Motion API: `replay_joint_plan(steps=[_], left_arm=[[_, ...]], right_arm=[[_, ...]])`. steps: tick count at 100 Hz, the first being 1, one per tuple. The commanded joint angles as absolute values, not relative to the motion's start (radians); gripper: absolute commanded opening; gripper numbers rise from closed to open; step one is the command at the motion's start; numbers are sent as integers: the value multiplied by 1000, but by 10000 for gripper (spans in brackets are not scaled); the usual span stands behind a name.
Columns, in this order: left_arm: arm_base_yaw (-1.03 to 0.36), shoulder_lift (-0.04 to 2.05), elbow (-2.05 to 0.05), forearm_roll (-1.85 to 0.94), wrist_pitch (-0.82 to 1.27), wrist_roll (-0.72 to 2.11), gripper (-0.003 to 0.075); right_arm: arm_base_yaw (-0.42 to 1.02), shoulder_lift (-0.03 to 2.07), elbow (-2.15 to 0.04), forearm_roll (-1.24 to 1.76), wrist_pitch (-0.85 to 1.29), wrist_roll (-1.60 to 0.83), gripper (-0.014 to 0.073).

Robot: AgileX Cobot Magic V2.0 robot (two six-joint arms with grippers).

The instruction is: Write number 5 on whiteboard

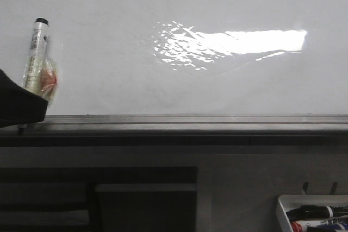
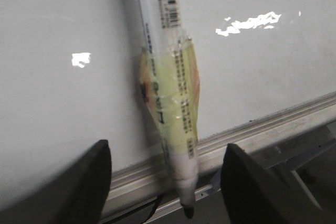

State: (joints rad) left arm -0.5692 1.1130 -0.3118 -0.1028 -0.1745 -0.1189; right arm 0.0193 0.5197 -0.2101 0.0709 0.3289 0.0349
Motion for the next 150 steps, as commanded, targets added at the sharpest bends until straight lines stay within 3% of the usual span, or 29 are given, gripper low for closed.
replay_joint_plan(steps=[1, 23, 41, 55, 70, 85, 102, 109, 121, 128, 150], left_arm=[[-576, 1129, -338, -114, -226, -125, 299], [-576, 1208, -338, -114, -256, -125, -20], [-576, 1210, -338, -112, -249, -125, -20], [-576, 1166, -338, -49, -226, -125, -20], [-576, 1077, -338, 107, -226, -125, -20], [-592, 1008, -338, 361, -249, -125, -20], [-700, 977, -338, 581, -344, -125, -20], [-738, 977, -338, 664, -403, -125, -20], [-768, 980, -338, 682, -457, -125, -20], [-768, 980, -338, 682, -463, -125, -20], [-768, 980, -338, 682, -465, -125, -20]], right_arm=[[34, 529, -246, 74, 256, 31, -61], [43, 529, -246, 74, 252, 31, -61], [104, 529, -246, 74, 251, 31, -61], [307, 529, -252, 74, 268, 31, -61], [512, 531, -295, 72, 277, 31, -61], [627, 566, -386, 72, 277, 25, -61], [726, 681, -509, 110, 273, 20, -57], [770, 738, -559, 110, 273, 20, -1], [852, 824, -631, 108, 240, 20, 268], [892, 870, -663, 108, 219, 20, 377], [974, 991, -730, 108, 129, 20, 362]])
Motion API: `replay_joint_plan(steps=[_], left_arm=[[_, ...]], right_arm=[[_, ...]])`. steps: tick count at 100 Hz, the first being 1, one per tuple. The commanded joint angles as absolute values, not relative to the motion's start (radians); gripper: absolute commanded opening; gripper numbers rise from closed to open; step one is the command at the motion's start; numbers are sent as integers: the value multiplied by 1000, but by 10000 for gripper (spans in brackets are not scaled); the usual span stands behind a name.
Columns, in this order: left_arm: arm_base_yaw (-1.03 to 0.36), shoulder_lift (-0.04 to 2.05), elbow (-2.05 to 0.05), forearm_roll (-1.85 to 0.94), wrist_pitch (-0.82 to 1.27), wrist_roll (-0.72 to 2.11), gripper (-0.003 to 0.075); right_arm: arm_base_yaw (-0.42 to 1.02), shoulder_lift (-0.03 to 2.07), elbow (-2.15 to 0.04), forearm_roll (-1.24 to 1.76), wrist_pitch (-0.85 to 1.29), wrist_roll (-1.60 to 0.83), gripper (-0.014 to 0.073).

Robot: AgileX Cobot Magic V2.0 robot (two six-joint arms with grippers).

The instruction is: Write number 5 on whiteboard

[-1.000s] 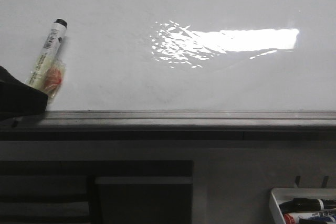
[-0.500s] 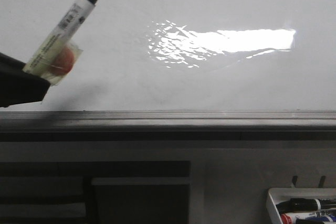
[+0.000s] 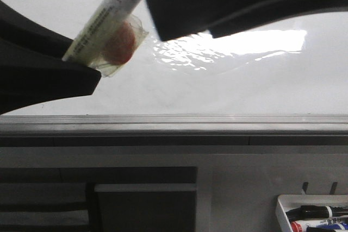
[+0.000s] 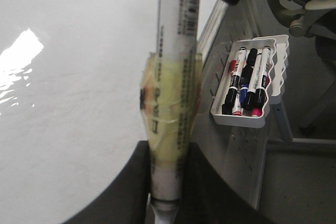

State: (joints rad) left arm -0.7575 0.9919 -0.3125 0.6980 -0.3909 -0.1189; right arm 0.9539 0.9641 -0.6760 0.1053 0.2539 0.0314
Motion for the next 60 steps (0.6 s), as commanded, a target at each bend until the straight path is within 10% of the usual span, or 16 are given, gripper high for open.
replay_joint_plan(steps=[1, 47, 60], left_arm=[[-768, 980, -338, 682, -465, -125, -20], [-768, 980, -338, 722, -463, -125, -20], [-768, 980, -338, 722, -461, -125, -20]], right_arm=[[977, 998, -731, 108, 125, 20, 360], [979, 1108, -813, 108, 103, 20, 344], [976, 1108, -813, 108, 103, 20, 190]])
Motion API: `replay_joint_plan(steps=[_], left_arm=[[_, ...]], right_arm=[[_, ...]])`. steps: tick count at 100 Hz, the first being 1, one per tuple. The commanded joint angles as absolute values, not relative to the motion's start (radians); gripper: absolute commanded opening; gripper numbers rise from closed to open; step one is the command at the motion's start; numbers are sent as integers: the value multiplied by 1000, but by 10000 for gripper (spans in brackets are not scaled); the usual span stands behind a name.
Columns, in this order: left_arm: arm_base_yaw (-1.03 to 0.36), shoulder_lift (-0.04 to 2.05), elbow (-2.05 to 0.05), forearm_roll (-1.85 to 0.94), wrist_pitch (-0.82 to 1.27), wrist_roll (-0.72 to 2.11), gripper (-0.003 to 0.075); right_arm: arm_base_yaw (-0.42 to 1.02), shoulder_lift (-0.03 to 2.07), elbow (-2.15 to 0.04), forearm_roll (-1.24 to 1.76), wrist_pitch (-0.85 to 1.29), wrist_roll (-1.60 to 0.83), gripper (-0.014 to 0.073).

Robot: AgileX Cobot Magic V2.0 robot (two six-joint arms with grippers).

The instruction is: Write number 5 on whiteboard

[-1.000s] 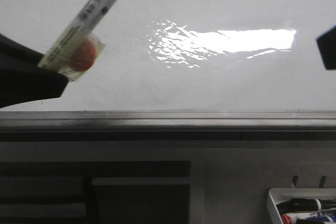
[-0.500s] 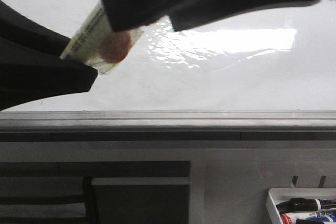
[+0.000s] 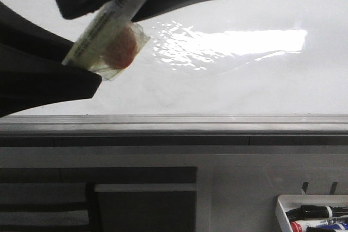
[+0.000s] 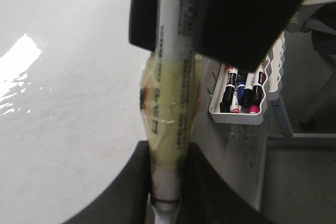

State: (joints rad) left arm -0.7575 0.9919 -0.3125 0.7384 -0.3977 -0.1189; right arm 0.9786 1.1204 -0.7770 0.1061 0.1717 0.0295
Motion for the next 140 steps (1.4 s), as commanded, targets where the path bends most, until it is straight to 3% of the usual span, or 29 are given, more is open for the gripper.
replay_joint_plan(steps=[1, 12, 18, 25, 42, 49, 67, 105, 140], left_arm=[[-768, 980, -338, 722, -461, -125, -20], [-768, 980, -338, 717, -473, -125, -20], [-768, 980, -338, 717, -477, -125, -14], [-768, 980, -338, 717, -477, -125, 43], [-768, 980, -338, 687, -473, -125, 356], [-768, 978, -338, 642, -449, -125, 422], [-768, 918, -338, 409, -306, -125, 419], [-759, 766, -338, 243, -286, -125, 419], [-608, 772, -338, 198, -309, -125, 419]], right_arm=[[975, 1108, -813, 108, 103, 20, 176], [957, 1108, -813, 108, 120, 20, -69], [949, 1108, -813, 110, 125, 22, -61], [947, 1108, -813, 106, 123, 20, -61], [947, 1108, -813, 96, 131, 20, -61], [945, 1108, -813, 105, 136, 20, -61], [887, 1108, -817, 154, 164, 22, -61], [745, 1192, -1042, 102, 286, 20, -61], [655, 1336, -1236, 76, 327, 20, -61]])
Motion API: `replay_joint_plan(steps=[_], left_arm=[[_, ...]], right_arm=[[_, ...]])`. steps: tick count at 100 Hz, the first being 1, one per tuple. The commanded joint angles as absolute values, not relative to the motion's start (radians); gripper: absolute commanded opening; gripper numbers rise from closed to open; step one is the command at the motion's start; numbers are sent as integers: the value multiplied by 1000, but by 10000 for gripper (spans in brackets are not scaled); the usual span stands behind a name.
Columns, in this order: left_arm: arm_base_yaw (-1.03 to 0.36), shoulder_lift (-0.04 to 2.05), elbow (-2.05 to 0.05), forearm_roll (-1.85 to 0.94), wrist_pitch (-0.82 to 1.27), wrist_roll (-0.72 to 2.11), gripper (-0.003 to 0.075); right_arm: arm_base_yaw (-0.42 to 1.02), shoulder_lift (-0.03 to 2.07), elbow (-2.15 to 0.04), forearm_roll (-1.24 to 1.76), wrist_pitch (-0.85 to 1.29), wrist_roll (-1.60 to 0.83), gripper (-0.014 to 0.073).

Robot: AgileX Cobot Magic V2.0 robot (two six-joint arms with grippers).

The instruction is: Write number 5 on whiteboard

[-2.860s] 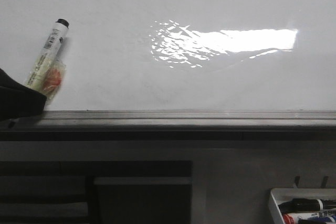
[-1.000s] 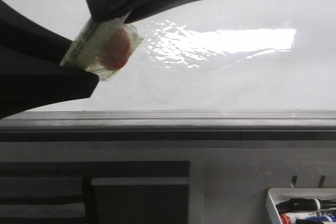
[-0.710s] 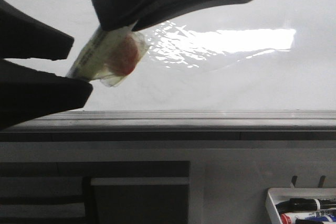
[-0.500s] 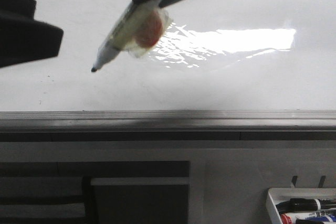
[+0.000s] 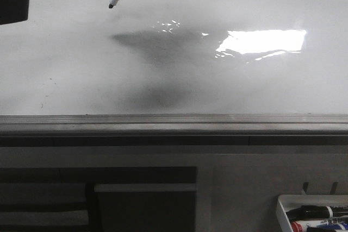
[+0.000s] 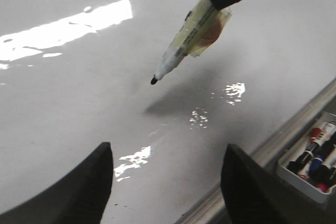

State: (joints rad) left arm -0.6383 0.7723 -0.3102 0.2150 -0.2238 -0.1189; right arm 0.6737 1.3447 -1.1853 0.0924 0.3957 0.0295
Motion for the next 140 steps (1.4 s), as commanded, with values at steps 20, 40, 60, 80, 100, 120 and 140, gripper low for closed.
replay_joint_plan(steps=[20, 40, 60, 80, 100, 120, 140], left_arm=[[-580, 772, -338, 198, -346, -125, 419], [-580, 772, -338, 198, -354, -125, 419], [-580, 772, -338, 198, -354, -125, 419], [-580, 772, -338, 198, -354, -125, 419], [-580, 772, -338, 198, -354, -125, 419], [-580, 772, -338, 198, -354, -125, 419], [-580, 772, -338, 198, -352, -125, 419]], right_arm=[[645, 1367, -1187, 78, 361, 20, -61], [647, 1369, -1100, 110, 317, 20, -61], [635, 1340, -1100, 110, 314, 20, -61], [625, 1337, -1064, 102, 404, 20, -61], [700, 1408, -1078, 113, 276, 20, -61], [712, 1311, -1114, 146, 292, 20, -61], [652, 1297, -1115, 142, 281, 20, -61]])
